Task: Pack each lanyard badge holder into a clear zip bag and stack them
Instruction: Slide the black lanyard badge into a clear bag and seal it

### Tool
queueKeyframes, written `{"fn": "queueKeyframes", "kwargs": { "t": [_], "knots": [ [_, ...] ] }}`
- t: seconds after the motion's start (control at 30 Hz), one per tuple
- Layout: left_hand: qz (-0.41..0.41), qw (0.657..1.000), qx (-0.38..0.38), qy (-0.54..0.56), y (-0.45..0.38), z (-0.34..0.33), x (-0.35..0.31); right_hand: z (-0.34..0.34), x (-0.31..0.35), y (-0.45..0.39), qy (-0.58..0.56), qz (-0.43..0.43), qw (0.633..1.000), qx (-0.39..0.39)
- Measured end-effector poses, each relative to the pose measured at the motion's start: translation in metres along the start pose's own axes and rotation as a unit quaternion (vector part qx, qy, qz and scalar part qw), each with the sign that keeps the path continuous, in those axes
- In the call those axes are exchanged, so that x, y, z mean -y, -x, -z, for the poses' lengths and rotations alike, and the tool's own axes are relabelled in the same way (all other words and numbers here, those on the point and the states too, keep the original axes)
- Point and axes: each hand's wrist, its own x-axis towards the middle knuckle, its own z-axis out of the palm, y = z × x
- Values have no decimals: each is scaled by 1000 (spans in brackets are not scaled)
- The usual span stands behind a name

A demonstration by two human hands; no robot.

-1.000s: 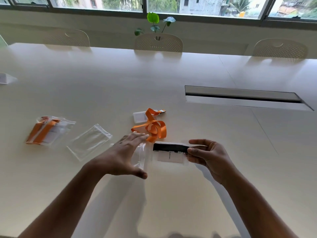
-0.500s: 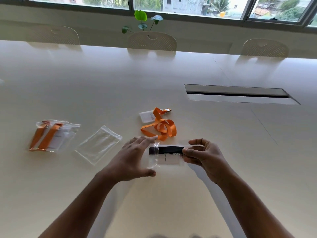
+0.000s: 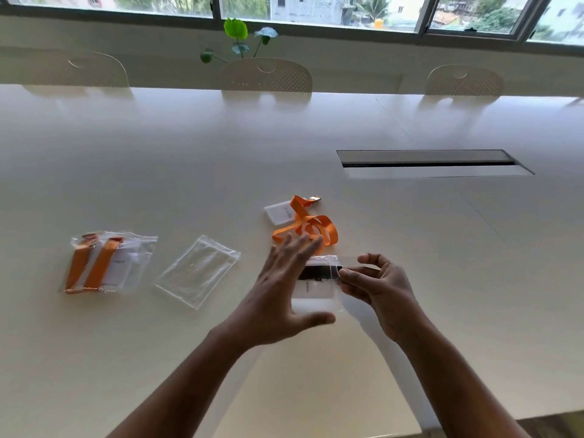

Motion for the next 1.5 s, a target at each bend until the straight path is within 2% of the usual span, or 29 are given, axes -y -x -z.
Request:
{"fn": "queueKeyframes", "kwargs": {
  "t": [0.07,0.1,0.13,0.17,0.2,0.27,0.33,0.4,0.5,0.8,0.97,1.1,1.23,1.33,1.4,1.5],
  "knots": [
    [26,996,-90,16,0,6,6,2,0,2,-21,0,1000,-9],
    [69,986,-139,55,0,8,7,2,0,2,-31,-3,999,-11],
    [131,967,-179,126,0,10,8,3,1,3,-40,-7,999,-12],
    [197,932,-204,225,-2,12,9,5,1,3,-49,-11,999,-10],
    [245,887,-209,331,-3,13,11,6,2,2,-57,-15,998,-8],
    [285,805,-164,493,-3,12,14,8,5,1,-67,-22,997,-5],
    [289,771,-103,558,-5,8,9,11,10,-4,-65,-27,998,5],
    [297,758,-86,574,-8,0,3,14,15,-9,-58,-29,998,13],
    [295,767,-94,561,-15,-9,-5,22,20,-16,-52,-21,998,25],
    [273,799,-42,535,-29,-24,-26,52,31,-28,-28,32,994,96],
    [241,789,6,565,-32,-31,-32,68,37,-31,33,62,994,86],
    [221,783,44,580,-31,-37,-34,80,33,-36,36,19,994,103],
    [216,776,52,591,-30,-42,-34,87,32,-36,-1,-39,979,201],
    [215,776,65,589,-29,-40,-35,87,34,-37,-2,-36,979,200],
    [225,800,44,555,-32,-34,-38,86,35,-39,7,-24,983,183],
    [241,895,-47,371,-44,-16,-46,86,36,-38,10,-17,984,179]
  ]
}}
